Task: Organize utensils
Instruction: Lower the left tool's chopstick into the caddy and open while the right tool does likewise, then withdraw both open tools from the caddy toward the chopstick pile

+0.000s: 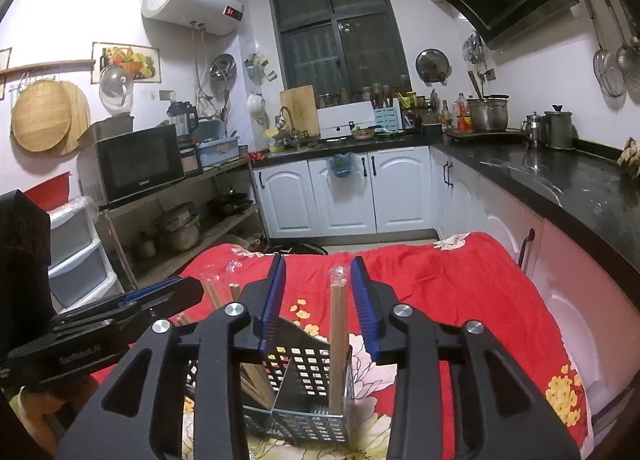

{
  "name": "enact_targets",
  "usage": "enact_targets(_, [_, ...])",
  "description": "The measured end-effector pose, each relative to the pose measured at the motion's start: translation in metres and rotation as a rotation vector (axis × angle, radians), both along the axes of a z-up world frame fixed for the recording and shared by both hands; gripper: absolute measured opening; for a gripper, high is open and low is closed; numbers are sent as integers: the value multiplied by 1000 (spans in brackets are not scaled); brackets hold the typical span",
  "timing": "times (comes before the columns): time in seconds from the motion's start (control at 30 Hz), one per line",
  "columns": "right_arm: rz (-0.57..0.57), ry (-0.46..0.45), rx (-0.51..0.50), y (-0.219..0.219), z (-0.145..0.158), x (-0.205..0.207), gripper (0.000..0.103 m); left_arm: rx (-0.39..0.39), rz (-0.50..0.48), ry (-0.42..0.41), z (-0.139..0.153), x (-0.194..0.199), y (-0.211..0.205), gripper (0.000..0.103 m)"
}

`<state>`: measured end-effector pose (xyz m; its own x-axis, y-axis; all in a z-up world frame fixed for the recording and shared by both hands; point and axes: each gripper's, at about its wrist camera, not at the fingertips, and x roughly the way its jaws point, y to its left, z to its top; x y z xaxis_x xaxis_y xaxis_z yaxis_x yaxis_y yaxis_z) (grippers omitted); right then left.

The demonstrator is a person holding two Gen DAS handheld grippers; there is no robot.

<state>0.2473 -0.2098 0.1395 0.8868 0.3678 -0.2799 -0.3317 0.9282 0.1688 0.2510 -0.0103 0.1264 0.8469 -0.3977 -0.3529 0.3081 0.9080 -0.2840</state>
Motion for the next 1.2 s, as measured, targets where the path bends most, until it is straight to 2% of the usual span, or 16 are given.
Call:
enact_targets(0.17, [-4, -9, -5, -4, 2, -7, 42, -22, 11, -12, 2, -7, 6, 53])
enact_targets(0.27, [0, -14, 2, -6, 5, -13, 48, -36, 23, -26, 5, -13, 10, 72])
enact_targets(0.4, [2, -26, 8, -9, 7, -21, 57, -53, 51, -49, 11, -20, 15, 91])
enact_targets(0.63, [10, -38, 10, -12, 12, -31, 64, -78, 55, -67, 20, -29, 20, 92])
enact_targets(1.2, [23, -43, 4, -17, 16, -48, 66, -107, 44, -56, 19, -51, 25, 92])
